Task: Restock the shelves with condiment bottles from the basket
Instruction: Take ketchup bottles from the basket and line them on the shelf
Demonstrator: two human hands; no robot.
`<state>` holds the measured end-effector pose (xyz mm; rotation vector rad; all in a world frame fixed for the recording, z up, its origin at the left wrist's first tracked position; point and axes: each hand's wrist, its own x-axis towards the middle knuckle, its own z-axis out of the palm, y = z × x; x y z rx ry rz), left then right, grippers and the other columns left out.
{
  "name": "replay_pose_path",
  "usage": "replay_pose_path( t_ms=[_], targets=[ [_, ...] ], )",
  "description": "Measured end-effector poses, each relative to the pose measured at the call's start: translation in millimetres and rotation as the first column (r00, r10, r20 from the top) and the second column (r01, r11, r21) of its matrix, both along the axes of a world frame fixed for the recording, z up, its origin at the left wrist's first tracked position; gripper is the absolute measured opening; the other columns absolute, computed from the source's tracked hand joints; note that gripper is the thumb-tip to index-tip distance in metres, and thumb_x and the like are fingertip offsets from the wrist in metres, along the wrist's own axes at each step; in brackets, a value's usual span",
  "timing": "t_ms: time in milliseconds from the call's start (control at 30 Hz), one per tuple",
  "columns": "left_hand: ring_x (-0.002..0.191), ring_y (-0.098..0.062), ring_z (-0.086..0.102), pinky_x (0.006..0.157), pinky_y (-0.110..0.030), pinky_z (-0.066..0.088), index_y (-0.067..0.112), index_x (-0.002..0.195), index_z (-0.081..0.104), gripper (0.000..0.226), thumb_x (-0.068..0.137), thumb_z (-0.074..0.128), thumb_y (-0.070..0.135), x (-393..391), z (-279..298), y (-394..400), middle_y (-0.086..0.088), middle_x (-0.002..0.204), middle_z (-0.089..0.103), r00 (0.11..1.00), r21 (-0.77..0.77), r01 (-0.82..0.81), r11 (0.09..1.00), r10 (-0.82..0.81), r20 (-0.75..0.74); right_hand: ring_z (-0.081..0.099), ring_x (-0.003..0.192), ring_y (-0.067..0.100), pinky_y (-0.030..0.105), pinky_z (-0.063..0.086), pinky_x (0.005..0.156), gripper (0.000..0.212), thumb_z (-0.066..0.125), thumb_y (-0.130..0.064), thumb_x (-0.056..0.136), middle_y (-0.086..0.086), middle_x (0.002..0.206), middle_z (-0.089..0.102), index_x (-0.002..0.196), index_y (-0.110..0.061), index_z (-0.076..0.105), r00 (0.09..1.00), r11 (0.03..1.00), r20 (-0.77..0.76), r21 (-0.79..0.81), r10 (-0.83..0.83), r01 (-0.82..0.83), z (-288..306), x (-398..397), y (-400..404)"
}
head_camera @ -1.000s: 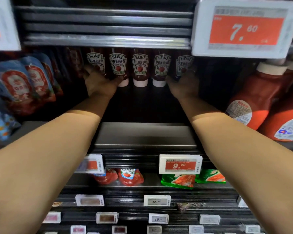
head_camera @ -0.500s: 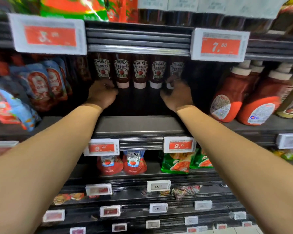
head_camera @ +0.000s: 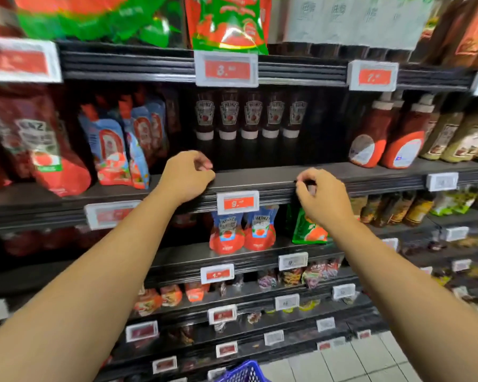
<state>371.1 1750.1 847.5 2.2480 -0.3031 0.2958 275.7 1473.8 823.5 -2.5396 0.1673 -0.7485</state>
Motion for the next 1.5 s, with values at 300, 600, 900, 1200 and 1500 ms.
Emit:
replay_pose_path(
  t_ms=[300, 600, 900, 1200, 1500],
  targets=[
    [0.101, -0.004, 0.063, 0.091, -0.009, 0.043, 0.023, 0.097, 0.066, 0.022, 0.082, 0.069, 0.008, -105, -49, 33, 0.016, 0.102, 0.066, 0.929, -0.104, 0.245, 0.964, -0.203, 0.309, 0.062, 0.105, 0.012, 0.024, 0.044, 0.091, 0.028, 0.067, -0.017, 0.094, -0.001, 0.114, 0.068, 0.122, -0.015, 0.065, 0.989, 0.983, -0.116, 0.169, 0.089, -0.068, -71, -91, 4],
    [0.078, -0.017, 0.053, 0.080, -0.031, 0.046, 0.009, 0.095, 0.059, 0.026, 0.093, 0.053, -0.016, -225, -265, 31, -0.009, 0.086, 0.054, 0.759, -0.158, 0.061, 0.986, -0.149, -0.633, 0.066, 0.088, 0.026, 0.035, 0.052, 0.089, 0.010, 0.062, -0.005, 0.093, 0.018, 0.095, 0.073, 0.096, 0.000, 0.070, 0.724, 0.914, -0.648, 0.401, 0.239, 0.057, -269, -189, 8],
    [0.074, -0.025, 0.061, 0.061, -0.029, 0.045, 0.006, 0.105, 0.062, 0.011, 0.095, 0.062, 0.003, -348, -459, 70, -0.018, 0.097, 0.066, 0.181, 0.159, -0.034, 0.987, 0.163, -0.970, 0.068, 0.106, 0.029, 0.030, 0.052, 0.092, 0.021, 0.070, -0.020, 0.087, 0.009, 0.110, 0.074, 0.106, -0.012, 0.073, 0.277, 0.898, -0.925, 0.337, 0.260, 0.282, -440, -303, 37],
    [0.087, -0.028, 0.064, 0.068, -0.034, 0.047, 0.016, 0.095, 0.060, 0.007, 0.091, 0.065, 0.014, -352, -713, 79, -0.017, 0.101, 0.069, -0.062, 0.227, -0.161, 0.961, 0.220, -0.974, 0.067, 0.104, 0.031, 0.034, 0.052, 0.089, 0.019, 0.068, -0.020, 0.089, 0.010, 0.115, 0.072, 0.107, -0.020, 0.066, 0.148, 0.902, -0.941, 0.334, 0.304, 0.274, -665, -269, 70],
    [0.108, -0.018, 0.065, 0.083, -0.029, 0.053, 0.023, 0.135, 0.056, 0.068, 0.074, 0.083, 0.037, -286, -964, 28, 0.005, 0.115, 0.068, 0.190, 0.119, -0.260, 0.958, 0.172, -0.967, 0.060, 0.122, 0.035, 0.040, 0.046, 0.096, 0.053, 0.060, -0.047, 0.095, 0.017, 0.134, 0.059, 0.137, -0.014, 0.054, 0.316, 0.970, -0.944, 0.158, 0.094, 0.184, -911, -166, 81]
  ],
)
